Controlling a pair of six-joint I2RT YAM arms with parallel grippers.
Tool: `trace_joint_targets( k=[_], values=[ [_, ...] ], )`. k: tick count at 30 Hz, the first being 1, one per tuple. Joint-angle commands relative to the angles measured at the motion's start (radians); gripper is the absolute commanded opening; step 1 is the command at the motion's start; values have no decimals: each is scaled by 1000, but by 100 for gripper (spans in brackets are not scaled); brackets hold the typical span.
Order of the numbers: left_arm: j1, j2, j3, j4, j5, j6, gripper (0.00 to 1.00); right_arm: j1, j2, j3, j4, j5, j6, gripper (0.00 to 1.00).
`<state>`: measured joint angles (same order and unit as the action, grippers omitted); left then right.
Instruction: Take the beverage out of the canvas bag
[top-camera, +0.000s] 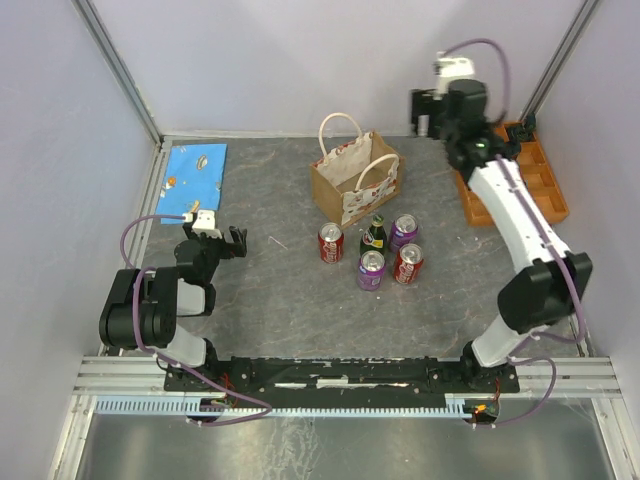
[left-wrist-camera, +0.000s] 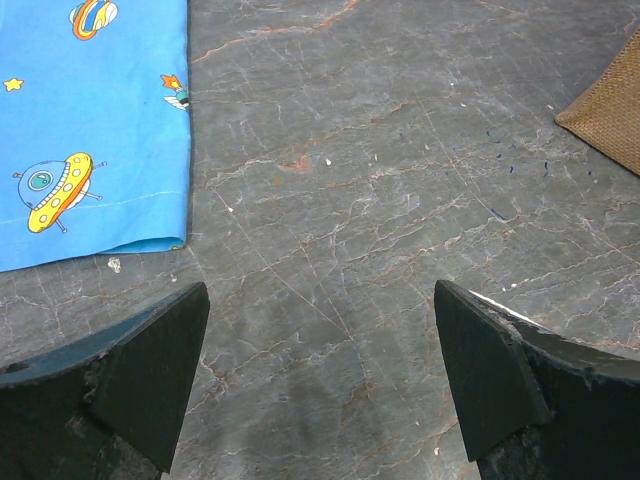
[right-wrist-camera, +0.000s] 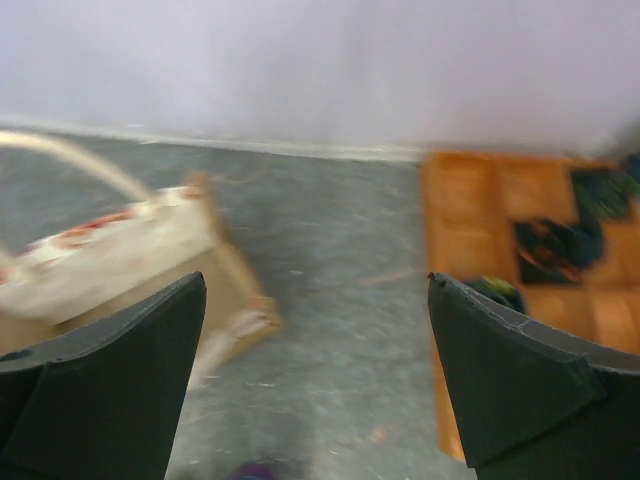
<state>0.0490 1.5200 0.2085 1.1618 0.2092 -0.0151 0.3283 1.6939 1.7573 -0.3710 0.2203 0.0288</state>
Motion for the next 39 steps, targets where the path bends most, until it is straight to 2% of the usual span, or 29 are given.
trace_joint_targets(
  k=[1, 6, 10, 13, 19, 28, 33, 39],
  values=[
    [2, 1, 8, 60, -18, 15, 99, -158, -133, -173, 81, 32, 94, 99],
    [3, 2, 8, 62, -18, 15, 99, -260, -257, -389, 91, 33, 107, 99],
    [3, 2, 7, 61, -17, 15, 99, -272, -385, -571, 134, 9, 112, 99],
    [3, 2, 8, 60, -17, 15, 99, -272, -464, -648, 143, 43, 122, 99],
    [3, 0, 8, 59, -18, 15, 99, -271, -539, -664, 64, 190, 165, 99],
    [2, 1, 8, 60, -17, 15, 99, -270, -632, -734, 57, 361, 230, 99],
    [3, 1, 8, 60, -18, 15, 99, -270, -670, -771, 82, 386, 218, 99],
    [3, 2, 8, 60, -17, 15, 99, -271, -636, -736, 49, 409, 219, 99]
  ],
)
